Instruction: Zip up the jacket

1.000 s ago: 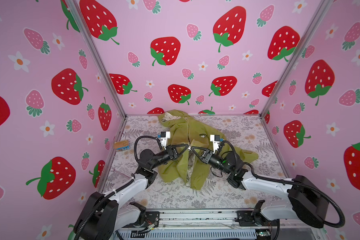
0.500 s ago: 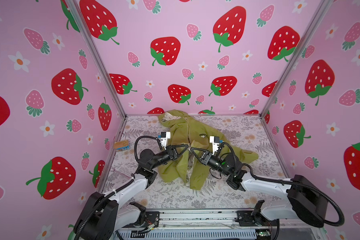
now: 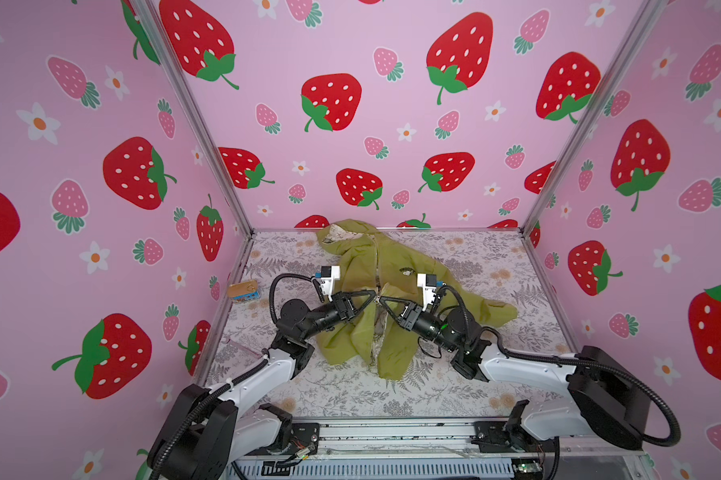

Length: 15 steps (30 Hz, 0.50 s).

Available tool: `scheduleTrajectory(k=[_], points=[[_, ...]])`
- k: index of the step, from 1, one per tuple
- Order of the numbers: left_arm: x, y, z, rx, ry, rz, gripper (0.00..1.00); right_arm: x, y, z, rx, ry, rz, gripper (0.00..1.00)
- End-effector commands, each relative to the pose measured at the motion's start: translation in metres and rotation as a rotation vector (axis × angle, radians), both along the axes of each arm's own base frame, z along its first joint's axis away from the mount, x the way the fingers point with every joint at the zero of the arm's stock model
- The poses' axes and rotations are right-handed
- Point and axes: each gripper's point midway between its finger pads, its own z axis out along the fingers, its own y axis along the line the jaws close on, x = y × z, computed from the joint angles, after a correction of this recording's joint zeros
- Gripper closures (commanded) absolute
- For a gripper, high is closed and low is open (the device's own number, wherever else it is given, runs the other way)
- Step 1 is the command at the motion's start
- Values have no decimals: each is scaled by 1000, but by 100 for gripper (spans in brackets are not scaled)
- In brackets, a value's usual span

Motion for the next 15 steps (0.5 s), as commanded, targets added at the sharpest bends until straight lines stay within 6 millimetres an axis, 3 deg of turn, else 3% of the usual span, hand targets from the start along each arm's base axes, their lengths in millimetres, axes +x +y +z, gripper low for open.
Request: scheduleTrajectory(k=[1,15], points=[[10,10,17,-29,-63,86,100,-36,20,-23,-64,14,180,100],[10,14,-4,27,-25,117,100,-40,23,-46,-108,51,211,100]])
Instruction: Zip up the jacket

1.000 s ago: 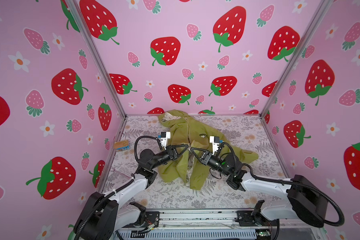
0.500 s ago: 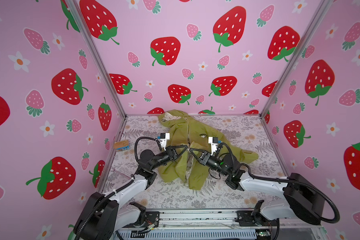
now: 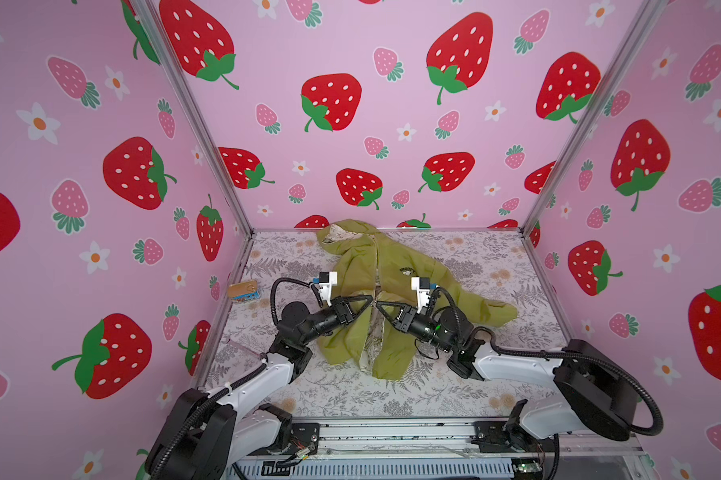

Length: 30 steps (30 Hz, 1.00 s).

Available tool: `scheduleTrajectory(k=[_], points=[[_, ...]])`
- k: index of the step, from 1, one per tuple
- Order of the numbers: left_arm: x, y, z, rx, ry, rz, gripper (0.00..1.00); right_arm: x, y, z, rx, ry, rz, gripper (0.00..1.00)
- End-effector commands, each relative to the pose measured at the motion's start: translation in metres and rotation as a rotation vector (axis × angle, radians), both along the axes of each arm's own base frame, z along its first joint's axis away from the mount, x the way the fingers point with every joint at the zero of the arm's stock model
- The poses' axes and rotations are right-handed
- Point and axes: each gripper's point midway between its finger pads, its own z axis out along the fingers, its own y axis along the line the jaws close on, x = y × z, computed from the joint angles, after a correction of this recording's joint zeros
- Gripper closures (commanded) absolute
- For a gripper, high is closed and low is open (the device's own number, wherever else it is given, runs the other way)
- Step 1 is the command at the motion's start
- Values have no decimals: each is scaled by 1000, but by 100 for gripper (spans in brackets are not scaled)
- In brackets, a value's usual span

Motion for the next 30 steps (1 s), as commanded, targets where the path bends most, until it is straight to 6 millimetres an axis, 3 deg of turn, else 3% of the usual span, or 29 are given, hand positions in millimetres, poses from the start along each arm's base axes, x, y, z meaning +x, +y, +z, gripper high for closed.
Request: scheduleTrajectory(k=[1,11,19,24,30], points=[[8,7,18,-15,-69,71,100,-41,14,-24,-60,27,190,100],[11,9,3,18,-39,91,100,-48,13,-39,-109,30,221,100],[11,10,-4,32,-30,95,100,-57,5,-53,-161,23,245,68],[11,10,-9,40,-24,95,100,-67,1,-43,-178,-36,282,50],[9,11,-18,85,15,79,100,-69,-7,-23,-365,-188,298,41]])
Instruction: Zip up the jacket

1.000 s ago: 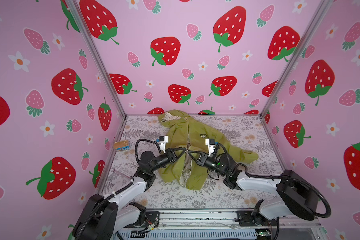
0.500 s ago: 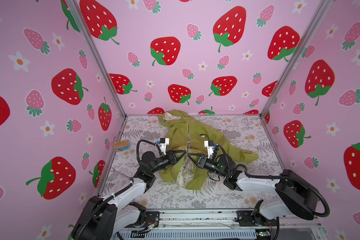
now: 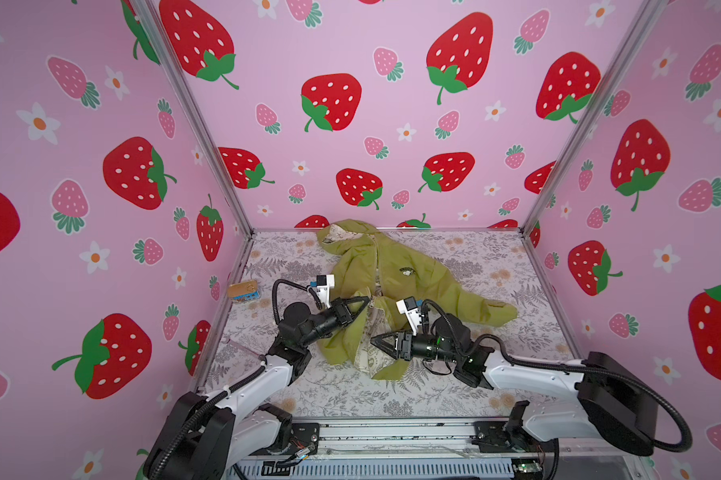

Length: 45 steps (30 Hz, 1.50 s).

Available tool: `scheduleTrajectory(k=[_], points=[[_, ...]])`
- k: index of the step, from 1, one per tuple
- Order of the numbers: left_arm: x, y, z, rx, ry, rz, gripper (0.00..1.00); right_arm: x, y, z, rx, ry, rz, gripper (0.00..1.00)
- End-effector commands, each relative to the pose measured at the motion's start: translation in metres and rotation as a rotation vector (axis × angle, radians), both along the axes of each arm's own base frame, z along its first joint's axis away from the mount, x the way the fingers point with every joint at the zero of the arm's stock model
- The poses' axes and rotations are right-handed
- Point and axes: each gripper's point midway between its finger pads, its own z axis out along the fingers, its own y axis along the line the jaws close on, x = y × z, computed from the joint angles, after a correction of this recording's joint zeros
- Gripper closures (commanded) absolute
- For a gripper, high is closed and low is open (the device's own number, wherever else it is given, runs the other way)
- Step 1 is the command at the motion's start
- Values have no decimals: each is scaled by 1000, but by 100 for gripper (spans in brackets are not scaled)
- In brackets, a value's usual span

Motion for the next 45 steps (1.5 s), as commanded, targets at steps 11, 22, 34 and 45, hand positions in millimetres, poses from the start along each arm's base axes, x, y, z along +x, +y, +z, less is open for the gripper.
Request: scheduleTrajectory(k=[11,22,34,45], points=[[-24,6,0,129,82,-79,100,55,-36,59,-537,-516,-144,39],[-37,6,-8,138,283,-191,100,65,2,31,-697,-617,66,45],[-37,5,-6,125,351,-235,100,52,13,25,-740,-709,147,45],[-38,3,-1,116,347,-253,100,39,31,12,-889,-840,168,35]])
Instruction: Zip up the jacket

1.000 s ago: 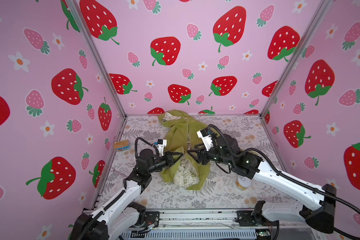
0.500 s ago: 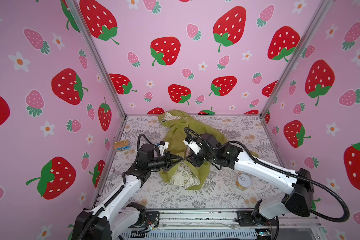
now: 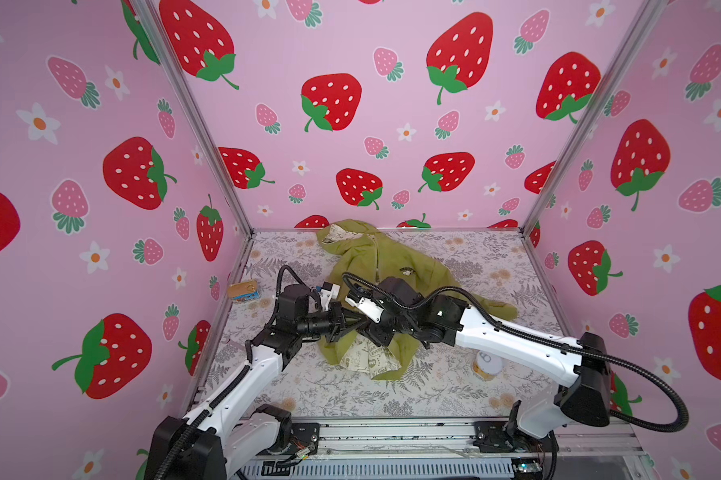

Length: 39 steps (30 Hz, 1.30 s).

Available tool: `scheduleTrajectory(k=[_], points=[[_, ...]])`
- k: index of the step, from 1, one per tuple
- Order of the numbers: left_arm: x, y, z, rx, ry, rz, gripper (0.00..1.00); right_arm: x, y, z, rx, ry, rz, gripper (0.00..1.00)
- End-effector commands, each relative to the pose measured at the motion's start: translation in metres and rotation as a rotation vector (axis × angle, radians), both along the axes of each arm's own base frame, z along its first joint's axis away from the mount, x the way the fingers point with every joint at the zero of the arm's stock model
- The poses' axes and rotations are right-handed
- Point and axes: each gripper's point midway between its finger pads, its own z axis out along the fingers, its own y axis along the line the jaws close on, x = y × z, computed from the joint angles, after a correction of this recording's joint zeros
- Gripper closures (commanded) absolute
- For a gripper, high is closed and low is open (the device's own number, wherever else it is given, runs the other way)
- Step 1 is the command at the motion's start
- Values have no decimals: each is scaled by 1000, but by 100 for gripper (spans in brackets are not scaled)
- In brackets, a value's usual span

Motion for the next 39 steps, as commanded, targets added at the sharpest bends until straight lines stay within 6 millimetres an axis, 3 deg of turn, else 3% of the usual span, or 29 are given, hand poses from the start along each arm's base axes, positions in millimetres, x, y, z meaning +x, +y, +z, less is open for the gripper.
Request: scheduleTrajectory(k=[1,11,26,39], points=[[1,-2,24,-33,-44,-24,100,7,-6,-4,-84,-80,-22,35],[-1,-2,23,-39,-40,-34,100,11,-11,-9,-129,-146,-57,51],[0,-2,20,-37,-39,-36,100,10,-15,3,-87,-150,-69,67],[-1,-2,17,-33,-40,-39,100,8,-17,5,-76,-148,-71,75]])
